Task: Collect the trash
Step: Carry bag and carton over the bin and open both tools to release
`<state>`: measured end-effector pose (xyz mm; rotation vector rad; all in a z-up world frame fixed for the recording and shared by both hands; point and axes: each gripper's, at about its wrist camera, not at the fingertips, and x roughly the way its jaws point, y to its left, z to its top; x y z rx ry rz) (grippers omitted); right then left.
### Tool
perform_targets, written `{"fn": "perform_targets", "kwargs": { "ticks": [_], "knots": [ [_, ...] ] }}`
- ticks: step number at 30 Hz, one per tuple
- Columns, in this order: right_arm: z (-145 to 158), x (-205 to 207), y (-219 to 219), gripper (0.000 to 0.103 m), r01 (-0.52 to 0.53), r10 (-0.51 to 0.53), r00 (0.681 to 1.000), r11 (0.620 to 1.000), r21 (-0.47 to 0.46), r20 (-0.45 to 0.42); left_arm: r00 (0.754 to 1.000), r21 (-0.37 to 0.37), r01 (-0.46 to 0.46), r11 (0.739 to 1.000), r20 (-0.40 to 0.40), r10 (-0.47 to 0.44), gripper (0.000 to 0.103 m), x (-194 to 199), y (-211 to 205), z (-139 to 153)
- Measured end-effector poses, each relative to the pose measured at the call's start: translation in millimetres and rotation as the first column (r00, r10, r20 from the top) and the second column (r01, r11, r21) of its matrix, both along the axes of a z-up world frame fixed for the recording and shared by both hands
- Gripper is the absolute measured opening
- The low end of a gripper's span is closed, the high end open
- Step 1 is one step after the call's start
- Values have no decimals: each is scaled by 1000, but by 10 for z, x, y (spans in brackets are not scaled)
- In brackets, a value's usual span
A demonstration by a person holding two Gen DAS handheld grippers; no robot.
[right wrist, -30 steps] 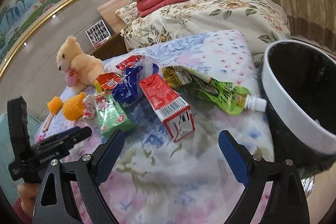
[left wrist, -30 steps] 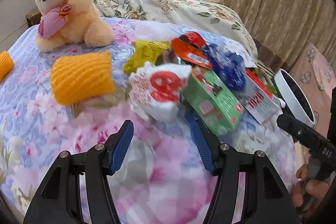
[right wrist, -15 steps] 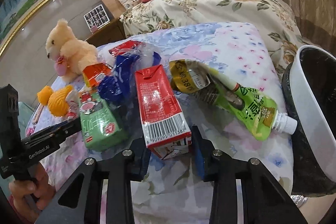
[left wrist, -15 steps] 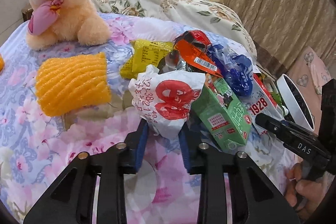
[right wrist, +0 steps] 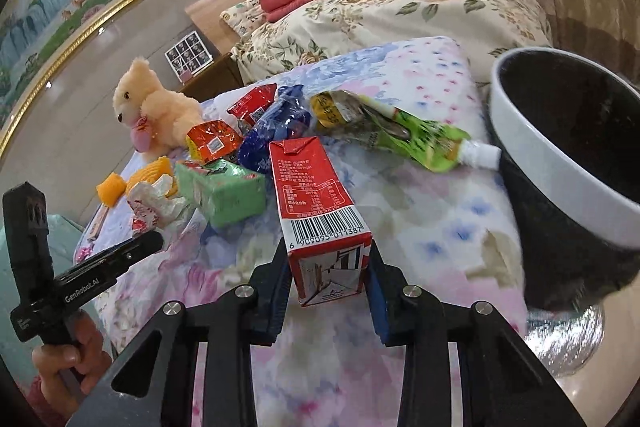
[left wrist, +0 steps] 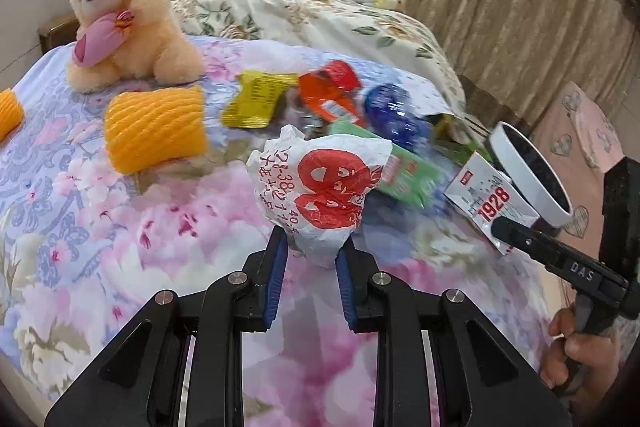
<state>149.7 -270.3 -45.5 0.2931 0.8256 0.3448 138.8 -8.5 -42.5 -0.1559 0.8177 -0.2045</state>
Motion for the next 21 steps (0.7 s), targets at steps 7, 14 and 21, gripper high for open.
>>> {"fn": "perform_targets", "kwargs": {
  "ticks": [7, 14, 21],
  "knots": [
    [88, -180, -190, 34, 37, -37, 999, 999, 22, 25, 994, 6, 108, 994, 32, -108, 22, -160, -362, 115],
    [192, -323, -429, 34, 89, -91, 995, 996, 30, 52, 980, 7, 192, 981, 48, -192, 22, -179, -708, 196],
    [240, -441, -680, 34, 146, -148, 987, 989, 35, 64, 965, 23, 255, 967, 55, -256, 22, -161, -1008, 246]
  ]
}}
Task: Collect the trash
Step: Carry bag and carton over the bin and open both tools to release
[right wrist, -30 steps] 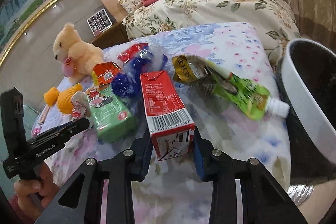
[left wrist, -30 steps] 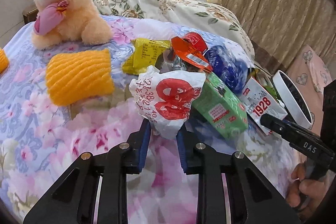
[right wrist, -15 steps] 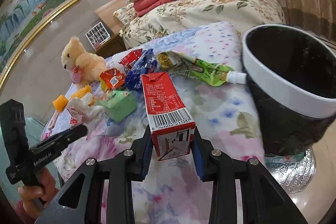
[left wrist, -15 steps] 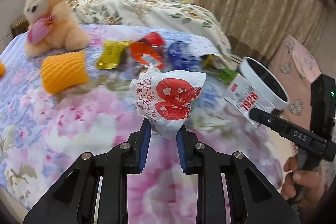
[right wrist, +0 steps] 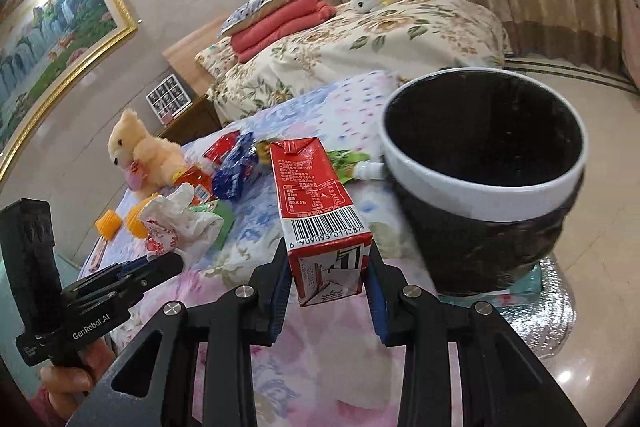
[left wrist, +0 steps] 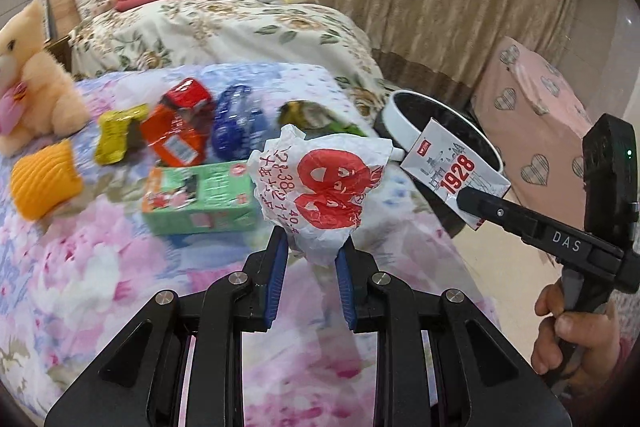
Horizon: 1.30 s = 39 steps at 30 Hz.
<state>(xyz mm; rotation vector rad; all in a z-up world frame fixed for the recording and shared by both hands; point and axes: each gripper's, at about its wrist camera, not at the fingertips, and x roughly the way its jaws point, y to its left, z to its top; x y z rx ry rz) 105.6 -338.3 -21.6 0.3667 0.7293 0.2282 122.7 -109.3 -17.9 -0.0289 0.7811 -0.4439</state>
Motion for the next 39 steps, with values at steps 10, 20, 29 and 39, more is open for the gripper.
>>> {"fn": "perform_targets", "kwargs": {
  "ticks": [10, 20, 29, 39],
  "knots": [
    [90, -88, -366, 34, 80, -80, 997, 997, -4, 22, 995, 4, 95, 995, 3, -95, 22, 45, -445, 22],
    [93, -30, -699, 34, 145, -145, 989, 989, 8, 14, 988, 13, 154, 988, -4, -154, 22, 161, -792, 26],
    [77, 53, -920, 34, 178, -178, 984, 984, 9, 6, 983, 22, 183, 983, -11, -183, 22, 290, -1022, 39],
    [114, 187, -1138, 34, 206, -206, 978, 978, -5, 7, 974, 43, 226, 973, 3, -227, 22, 459, -1339, 119]
  ]
}}
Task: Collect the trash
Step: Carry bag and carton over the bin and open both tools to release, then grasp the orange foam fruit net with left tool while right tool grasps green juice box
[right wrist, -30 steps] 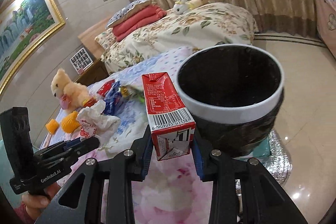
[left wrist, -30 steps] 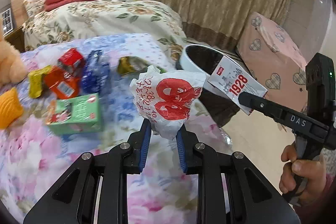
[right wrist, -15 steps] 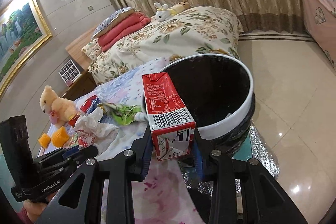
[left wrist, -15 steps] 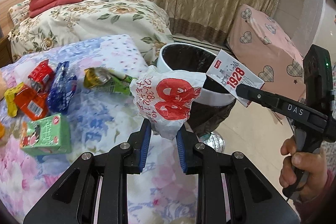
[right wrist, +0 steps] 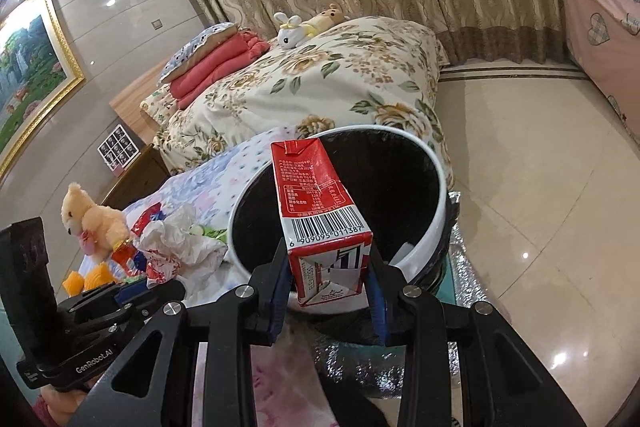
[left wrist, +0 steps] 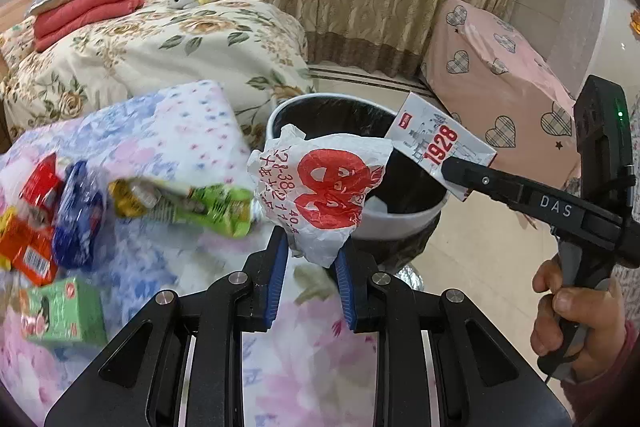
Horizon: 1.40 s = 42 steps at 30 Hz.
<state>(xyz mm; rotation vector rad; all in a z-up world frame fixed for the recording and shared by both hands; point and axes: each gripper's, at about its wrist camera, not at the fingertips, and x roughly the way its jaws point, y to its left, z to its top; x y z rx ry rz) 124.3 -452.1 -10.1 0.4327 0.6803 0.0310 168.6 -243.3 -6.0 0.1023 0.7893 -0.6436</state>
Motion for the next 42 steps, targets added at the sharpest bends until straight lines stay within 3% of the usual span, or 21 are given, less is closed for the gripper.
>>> {"fn": "perform_targets", "kwargs": {
  "ticks": [30, 35, 42],
  "knots": [
    [-144, 357, -237, 35, 13, -12, 998, 1000, 21, -59, 999, 20, 26, 999, -36, -25, 26, 378, -531, -29],
    [-172, 365, -272, 46, 27, -24, 997, 999, 38, -72, 999, 17, -4, 1000, -43, 4, 59, 396, -487, -39],
    [-107, 227, -241, 65, 35, -33, 999, 998, 49, -41, 998, 8, -41, 999, -55, 41, 60, 289, -256, -77]
  ]
}}
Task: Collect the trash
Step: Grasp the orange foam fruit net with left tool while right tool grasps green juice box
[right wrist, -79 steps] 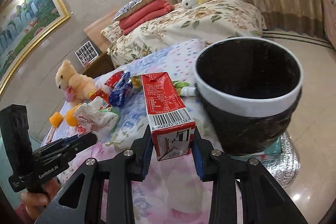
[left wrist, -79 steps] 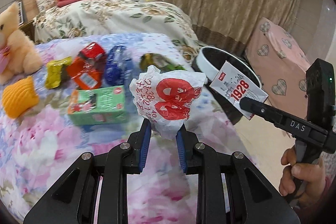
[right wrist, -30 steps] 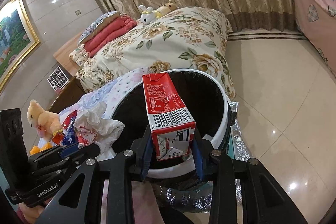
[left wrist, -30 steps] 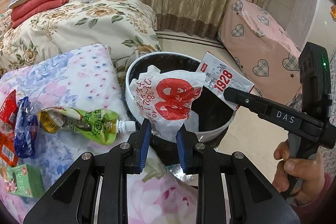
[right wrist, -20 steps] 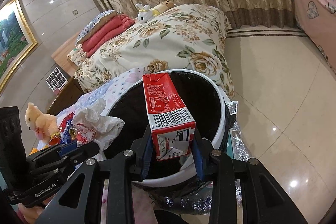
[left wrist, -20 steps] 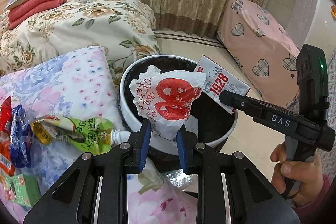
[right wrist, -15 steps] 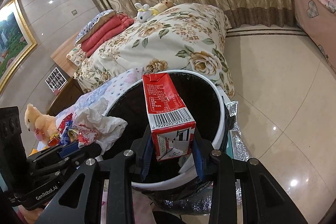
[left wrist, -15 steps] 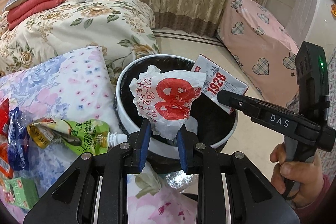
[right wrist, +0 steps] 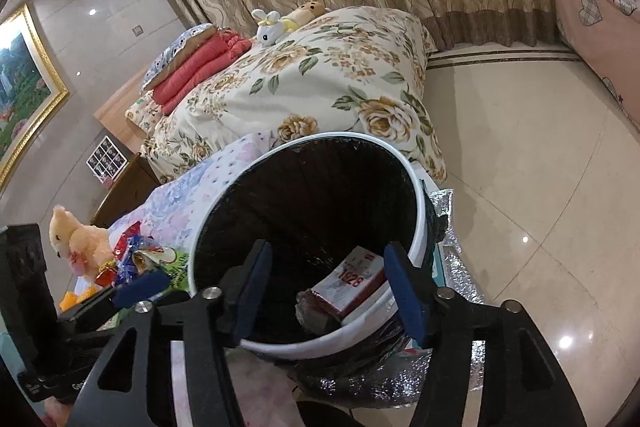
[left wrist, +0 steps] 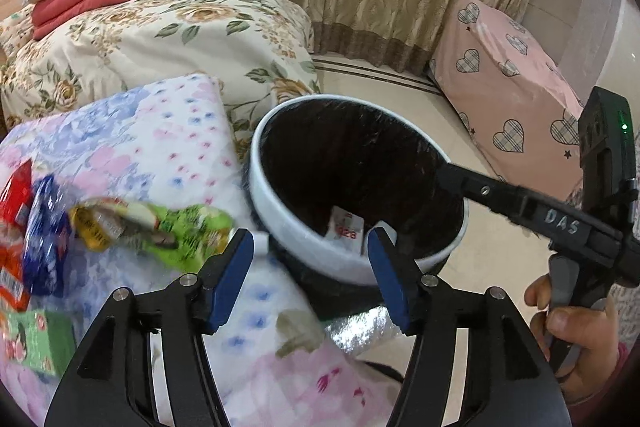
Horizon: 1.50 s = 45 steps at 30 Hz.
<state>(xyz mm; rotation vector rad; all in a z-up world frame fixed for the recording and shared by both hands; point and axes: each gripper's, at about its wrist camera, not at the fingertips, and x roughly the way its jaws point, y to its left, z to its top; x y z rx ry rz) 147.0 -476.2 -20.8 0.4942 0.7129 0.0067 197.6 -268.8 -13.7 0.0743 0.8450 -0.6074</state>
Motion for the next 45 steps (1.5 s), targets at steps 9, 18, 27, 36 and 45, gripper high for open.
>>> {"fn": "perform_targets", "kwargs": {
  "ticks": [9, 18, 27, 36, 45],
  "knots": [
    [44, -116, 306, 92, -39, 38, 999, 999, 10, 20, 996, -7, -85, 996, -3, 85, 60, -269, 478, -93],
    [37, -237, 716, 95, -103, 102, 994, 994, 21, 26, 987, 11, -160, 987, 29, 160, 61, -449, 971, -109],
    [7, -260, 1139, 96, -192, 191, 981, 981, 19, 32, 964, 13, -267, 964, 5, 267, 62, -568, 1577, -251],
    [-22, -208, 1628, 96, -313, 312, 949, 950, 9, 33, 929, -2, -369, 930, -20, 369, 62, -656, 2143, -333],
    [-63, -127, 2092, 96, -443, 443, 896, 897, -11, 35, 890, -16, -454, 891, -45, 453, 62, -674, 2605, -397]
  ]
}}
